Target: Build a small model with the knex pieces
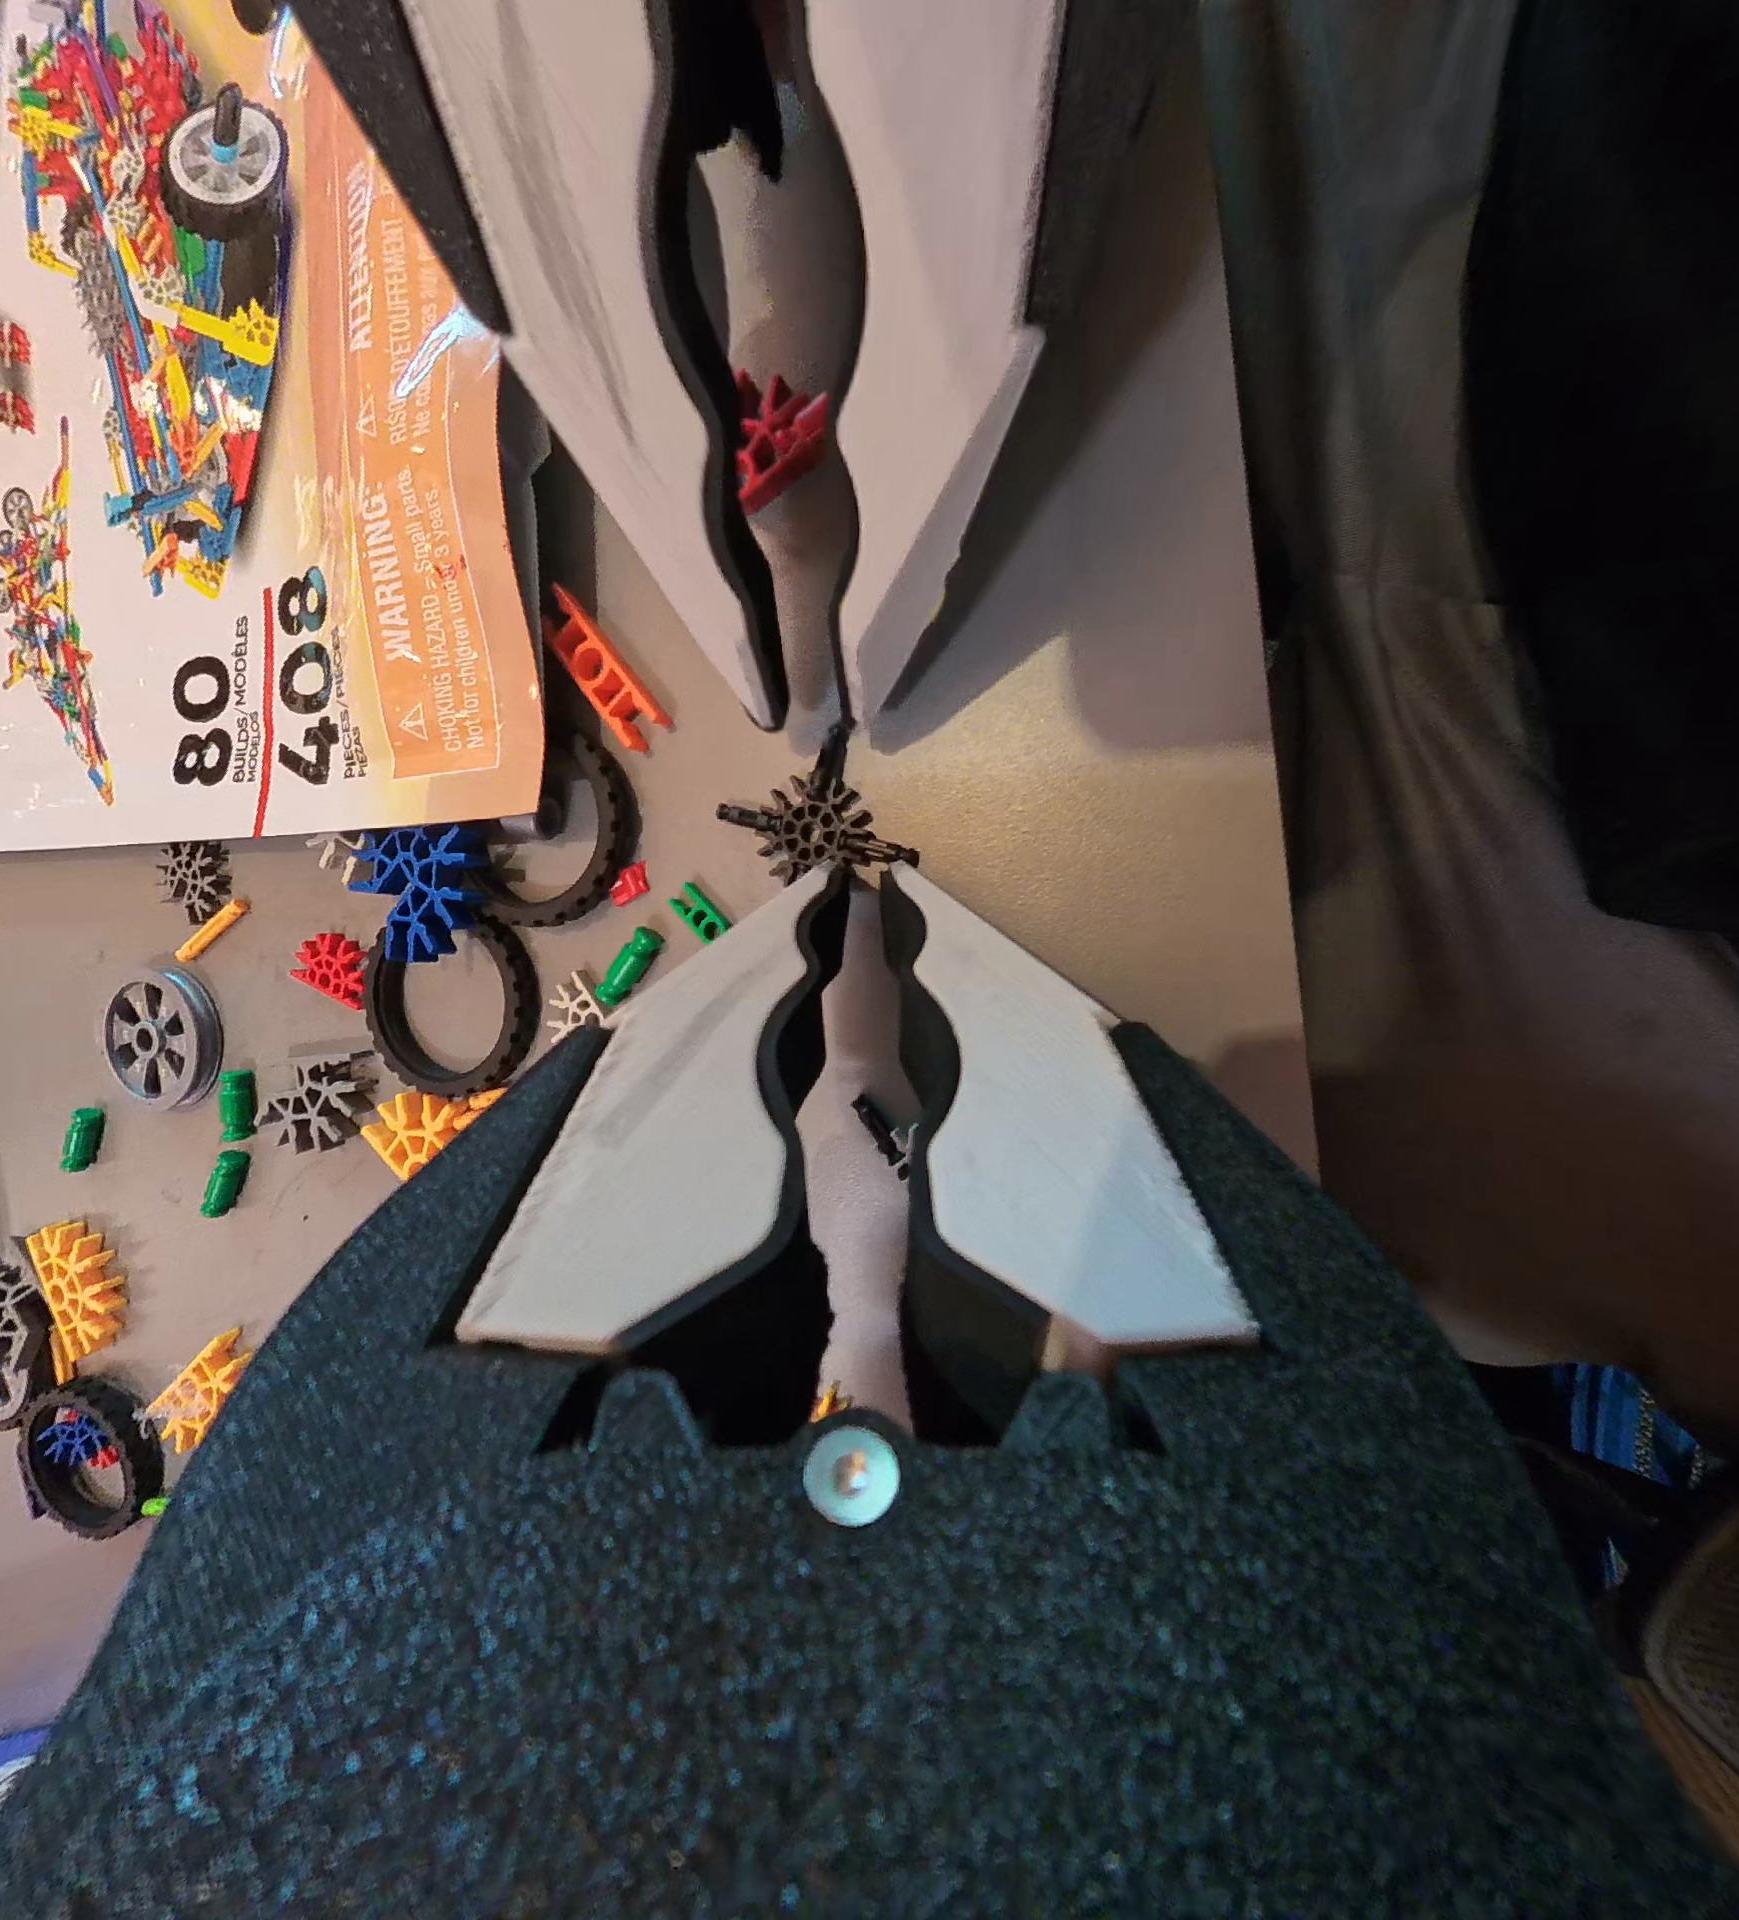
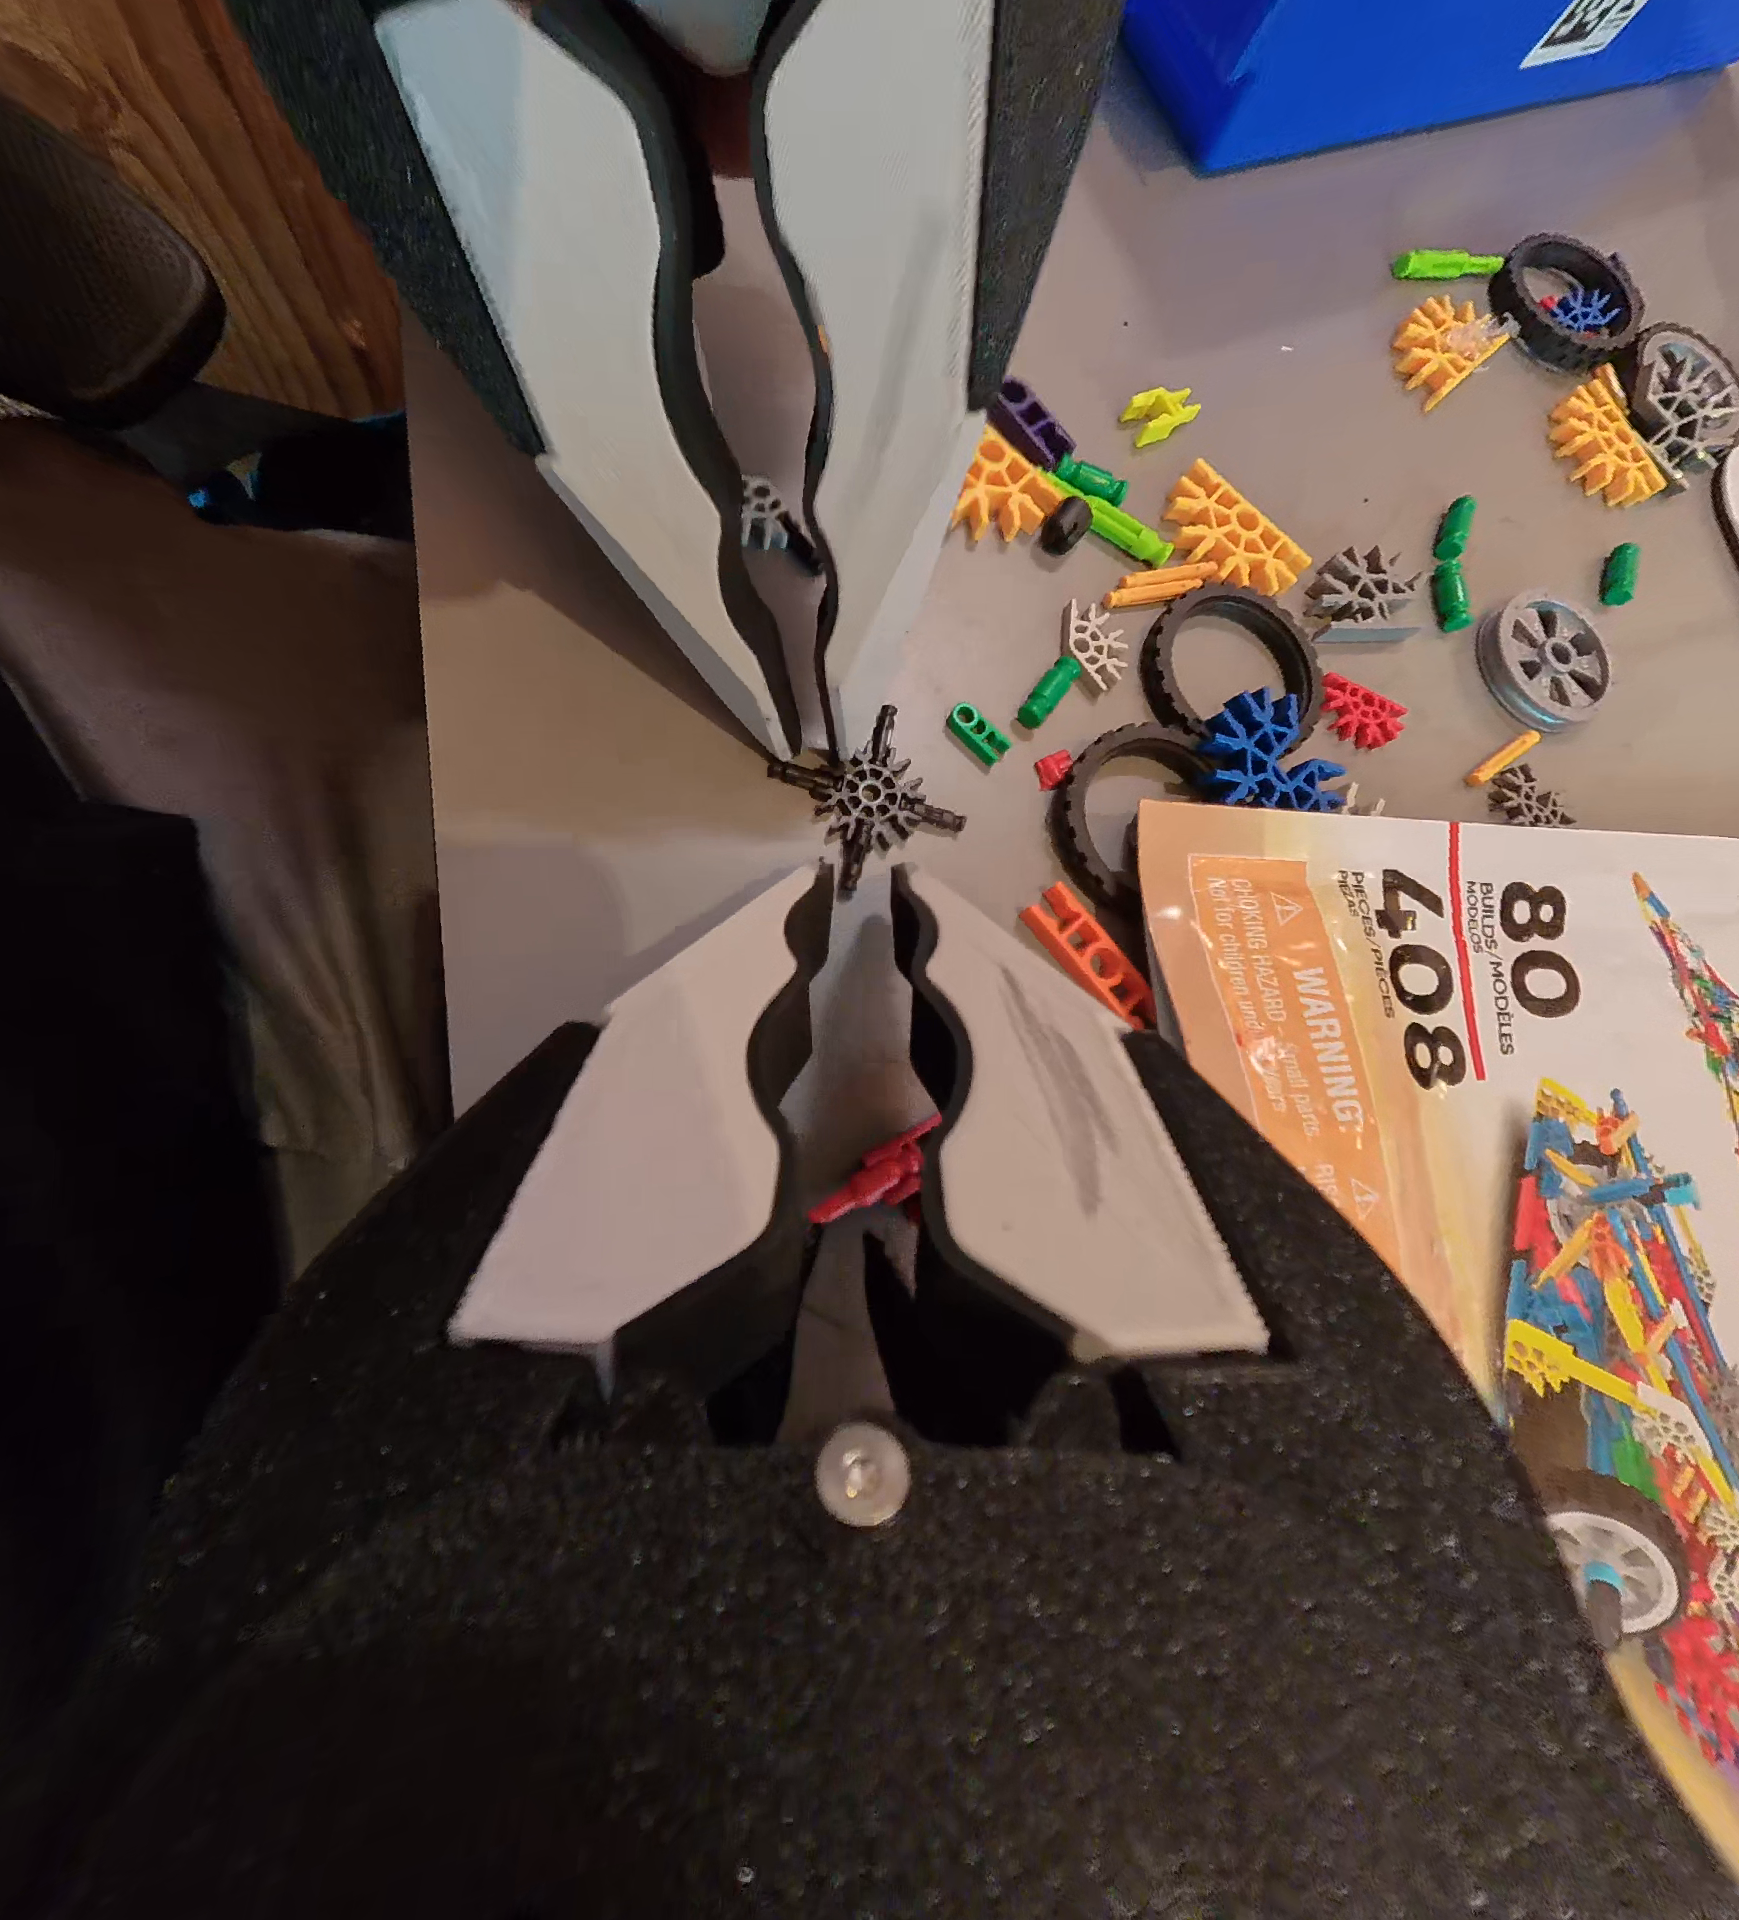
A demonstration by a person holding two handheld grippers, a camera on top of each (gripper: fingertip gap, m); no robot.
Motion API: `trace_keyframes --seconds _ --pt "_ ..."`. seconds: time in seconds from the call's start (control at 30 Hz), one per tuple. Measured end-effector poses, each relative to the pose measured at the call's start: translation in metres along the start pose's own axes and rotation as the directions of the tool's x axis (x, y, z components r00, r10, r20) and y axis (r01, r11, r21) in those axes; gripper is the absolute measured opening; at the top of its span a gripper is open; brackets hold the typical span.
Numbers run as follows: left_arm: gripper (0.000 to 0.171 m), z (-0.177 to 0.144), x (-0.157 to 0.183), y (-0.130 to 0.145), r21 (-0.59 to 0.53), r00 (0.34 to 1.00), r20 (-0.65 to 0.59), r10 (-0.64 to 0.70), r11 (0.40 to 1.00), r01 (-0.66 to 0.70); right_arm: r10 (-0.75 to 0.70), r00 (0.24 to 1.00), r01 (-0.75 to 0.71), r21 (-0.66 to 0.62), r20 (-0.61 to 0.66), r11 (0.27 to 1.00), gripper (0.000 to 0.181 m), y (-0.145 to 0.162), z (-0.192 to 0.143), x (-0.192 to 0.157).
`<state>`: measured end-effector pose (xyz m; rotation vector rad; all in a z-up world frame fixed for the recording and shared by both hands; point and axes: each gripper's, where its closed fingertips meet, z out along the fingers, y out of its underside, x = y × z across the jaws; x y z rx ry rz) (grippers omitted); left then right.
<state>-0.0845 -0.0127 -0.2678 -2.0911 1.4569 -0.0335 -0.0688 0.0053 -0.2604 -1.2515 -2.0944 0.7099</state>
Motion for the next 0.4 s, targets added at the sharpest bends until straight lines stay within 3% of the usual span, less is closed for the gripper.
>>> trace_keyframes --seconds 0.1,0.4 --pt "0.004 0.0 0.0 0.0 -0.001 1.0 0.002 0.001 1.0 -0.001 0.03 0.999 -0.031 0.032 0.016 0.999 0.0 -0.007 -0.003 0.002" --pt "0.004 0.0 0.0 0.001 -0.005 1.0 0.001 0.0 1.0 0.0 0.031 0.998 -0.03 -0.015 0.057 0.999 0.0 -0.007 0.009 0.004"
